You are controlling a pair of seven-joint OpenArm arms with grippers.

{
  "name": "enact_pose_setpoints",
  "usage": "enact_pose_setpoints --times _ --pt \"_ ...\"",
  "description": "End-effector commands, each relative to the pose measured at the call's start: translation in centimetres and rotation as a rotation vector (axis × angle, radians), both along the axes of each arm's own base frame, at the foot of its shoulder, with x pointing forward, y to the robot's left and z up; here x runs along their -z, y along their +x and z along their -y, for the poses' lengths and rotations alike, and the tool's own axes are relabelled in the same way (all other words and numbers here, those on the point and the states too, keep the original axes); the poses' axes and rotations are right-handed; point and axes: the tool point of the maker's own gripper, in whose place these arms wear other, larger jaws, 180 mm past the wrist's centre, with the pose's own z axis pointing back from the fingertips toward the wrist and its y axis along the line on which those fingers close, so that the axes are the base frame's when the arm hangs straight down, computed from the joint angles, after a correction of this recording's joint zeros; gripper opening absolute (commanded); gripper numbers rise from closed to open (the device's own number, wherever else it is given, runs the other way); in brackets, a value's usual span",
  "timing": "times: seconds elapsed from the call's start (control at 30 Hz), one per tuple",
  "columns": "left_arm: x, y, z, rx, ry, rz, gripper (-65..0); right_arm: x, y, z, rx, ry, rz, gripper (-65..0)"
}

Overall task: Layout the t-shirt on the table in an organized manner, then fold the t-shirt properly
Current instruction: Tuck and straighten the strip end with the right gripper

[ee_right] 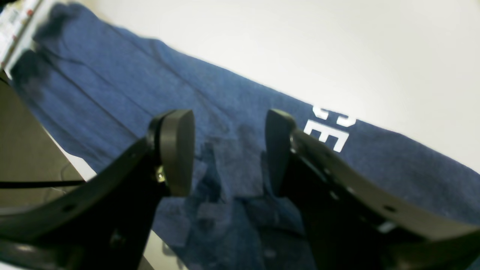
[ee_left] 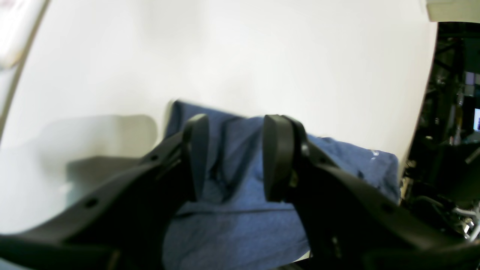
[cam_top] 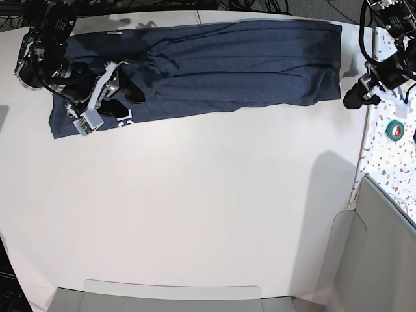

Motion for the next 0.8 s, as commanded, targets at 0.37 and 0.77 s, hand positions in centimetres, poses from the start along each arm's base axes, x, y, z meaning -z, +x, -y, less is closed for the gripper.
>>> enact_pose_setpoints --times 0.37,0.77 --pt "4.3 -5.2 -2.0 -0.103 -0.048 -0.158 -35.8 -1.9 1.6 1.6 0.064 0.002 0.08 -34.5" --pt "6.2 -7.4 -0.6 -0.139 -0.095 -0.196 -35.8 -2.2 2.0 2.5 0.095 -0.003 0.095 -34.6"
